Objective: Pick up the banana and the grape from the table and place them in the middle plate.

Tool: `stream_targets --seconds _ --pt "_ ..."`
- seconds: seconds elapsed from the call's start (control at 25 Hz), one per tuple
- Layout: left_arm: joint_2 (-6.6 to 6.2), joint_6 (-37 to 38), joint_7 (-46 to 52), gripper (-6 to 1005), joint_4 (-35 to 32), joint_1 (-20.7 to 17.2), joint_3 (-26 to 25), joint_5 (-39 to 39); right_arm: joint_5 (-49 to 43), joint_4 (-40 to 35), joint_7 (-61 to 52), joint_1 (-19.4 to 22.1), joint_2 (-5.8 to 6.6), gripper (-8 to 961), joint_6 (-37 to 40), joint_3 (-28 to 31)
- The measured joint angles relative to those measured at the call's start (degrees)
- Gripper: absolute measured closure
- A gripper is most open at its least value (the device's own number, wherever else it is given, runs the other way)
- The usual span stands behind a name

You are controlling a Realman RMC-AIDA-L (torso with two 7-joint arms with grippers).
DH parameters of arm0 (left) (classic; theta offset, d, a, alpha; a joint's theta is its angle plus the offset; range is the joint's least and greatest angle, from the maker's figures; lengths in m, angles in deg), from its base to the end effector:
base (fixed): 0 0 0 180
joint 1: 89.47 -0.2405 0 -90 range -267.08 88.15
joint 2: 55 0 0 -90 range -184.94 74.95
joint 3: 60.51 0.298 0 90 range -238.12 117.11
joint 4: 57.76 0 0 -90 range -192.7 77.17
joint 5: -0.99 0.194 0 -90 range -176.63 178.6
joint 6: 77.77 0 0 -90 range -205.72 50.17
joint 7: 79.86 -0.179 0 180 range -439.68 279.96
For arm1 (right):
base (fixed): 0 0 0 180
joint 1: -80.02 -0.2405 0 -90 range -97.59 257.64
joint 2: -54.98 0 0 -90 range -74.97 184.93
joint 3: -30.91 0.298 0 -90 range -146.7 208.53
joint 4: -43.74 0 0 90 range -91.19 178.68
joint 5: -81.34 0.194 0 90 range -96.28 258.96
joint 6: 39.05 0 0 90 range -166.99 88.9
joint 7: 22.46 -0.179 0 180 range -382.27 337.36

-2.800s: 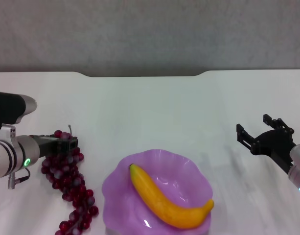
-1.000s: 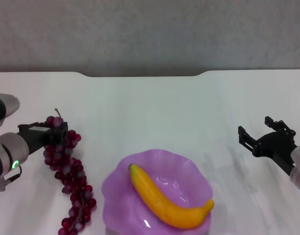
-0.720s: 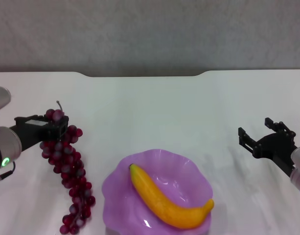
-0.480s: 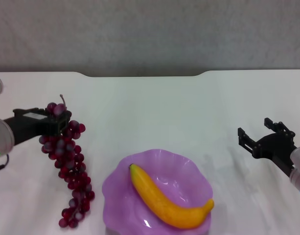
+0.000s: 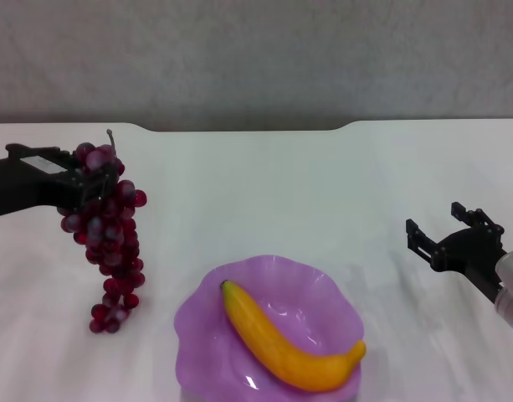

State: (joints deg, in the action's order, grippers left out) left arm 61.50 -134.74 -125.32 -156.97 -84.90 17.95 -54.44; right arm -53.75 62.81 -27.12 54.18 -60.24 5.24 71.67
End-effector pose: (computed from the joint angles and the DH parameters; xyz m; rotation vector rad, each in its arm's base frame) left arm -0.2467 0.3408 0.0365 -2.2067 -0.6966 -0.2640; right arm 0.3513 0.3814 -0.0812 -1.9247 0.6032 0.4225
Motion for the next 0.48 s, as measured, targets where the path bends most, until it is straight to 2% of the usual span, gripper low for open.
stream_targets --seconds 0.32,0.48 --pt "0.11 -9.08 -3.06 615 -10.99 0.02 -2.52 3.51 0.23 -0.15 0.00 0.00 0.00 134 -0.01 0.02" --pt "0.11 -14.48 -2.82 615 -16.11 0.69 -3.08 2.50 0.26 -0.19 0.00 0.00 0.00 134 -0.79 0.02"
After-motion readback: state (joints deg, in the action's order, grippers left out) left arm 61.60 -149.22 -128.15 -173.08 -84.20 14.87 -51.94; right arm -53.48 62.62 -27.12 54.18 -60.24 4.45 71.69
